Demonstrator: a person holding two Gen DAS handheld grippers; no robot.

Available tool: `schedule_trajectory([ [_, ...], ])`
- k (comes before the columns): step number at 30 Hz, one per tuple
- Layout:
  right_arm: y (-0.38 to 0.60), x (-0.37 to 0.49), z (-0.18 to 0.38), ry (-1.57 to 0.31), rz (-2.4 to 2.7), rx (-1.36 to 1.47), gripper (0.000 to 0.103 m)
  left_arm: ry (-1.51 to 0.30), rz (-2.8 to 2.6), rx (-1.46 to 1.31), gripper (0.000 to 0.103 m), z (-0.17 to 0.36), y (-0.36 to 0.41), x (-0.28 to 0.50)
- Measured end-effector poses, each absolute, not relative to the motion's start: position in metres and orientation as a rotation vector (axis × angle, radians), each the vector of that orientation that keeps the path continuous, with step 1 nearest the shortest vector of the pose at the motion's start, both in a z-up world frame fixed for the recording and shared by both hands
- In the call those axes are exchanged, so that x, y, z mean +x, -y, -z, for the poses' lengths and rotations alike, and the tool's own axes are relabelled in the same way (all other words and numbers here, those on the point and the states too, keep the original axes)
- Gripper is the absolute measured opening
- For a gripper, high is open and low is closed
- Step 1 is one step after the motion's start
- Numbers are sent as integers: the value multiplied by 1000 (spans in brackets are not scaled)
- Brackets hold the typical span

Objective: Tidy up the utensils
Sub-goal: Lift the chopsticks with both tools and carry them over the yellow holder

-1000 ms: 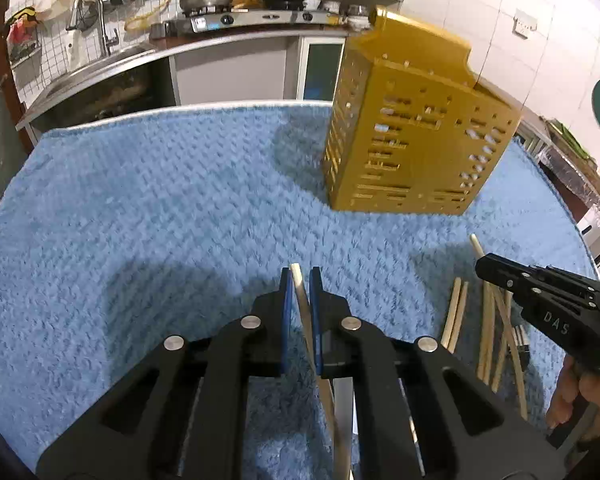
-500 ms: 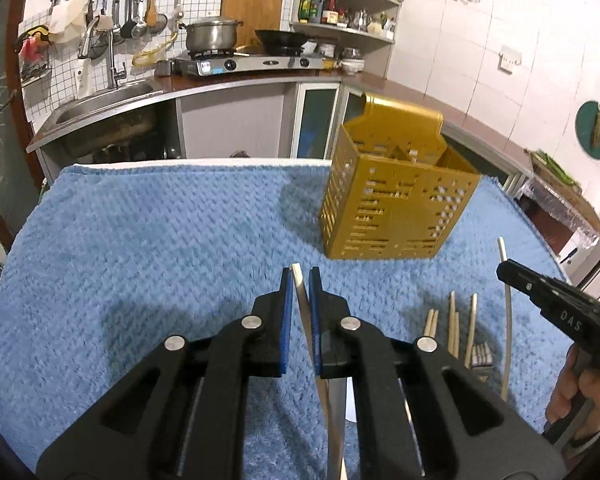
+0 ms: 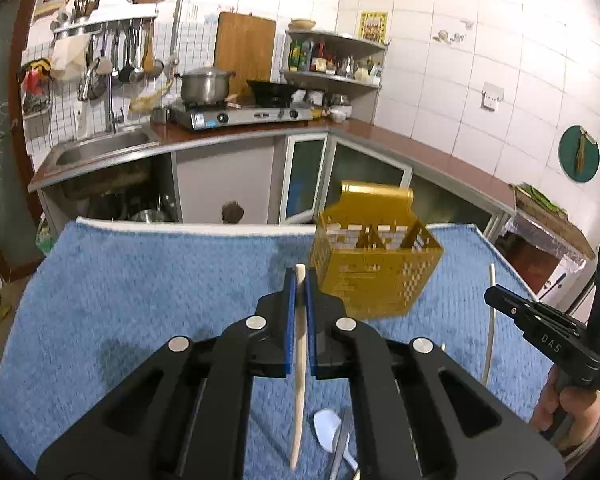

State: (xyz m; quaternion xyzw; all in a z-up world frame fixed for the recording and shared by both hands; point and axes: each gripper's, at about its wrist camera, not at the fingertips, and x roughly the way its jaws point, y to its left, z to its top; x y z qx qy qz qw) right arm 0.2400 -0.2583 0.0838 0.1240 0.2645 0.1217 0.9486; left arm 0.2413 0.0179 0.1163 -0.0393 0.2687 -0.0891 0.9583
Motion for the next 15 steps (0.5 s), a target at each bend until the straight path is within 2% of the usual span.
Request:
schedule_trajectory([
  [7,264,252,-124,-430,-231,256,6,-493,196,-98,4,-146,-12,258],
  [15,265,283,-191,-224,-210,235,6,-388,224,-103,4,-213,3,276],
])
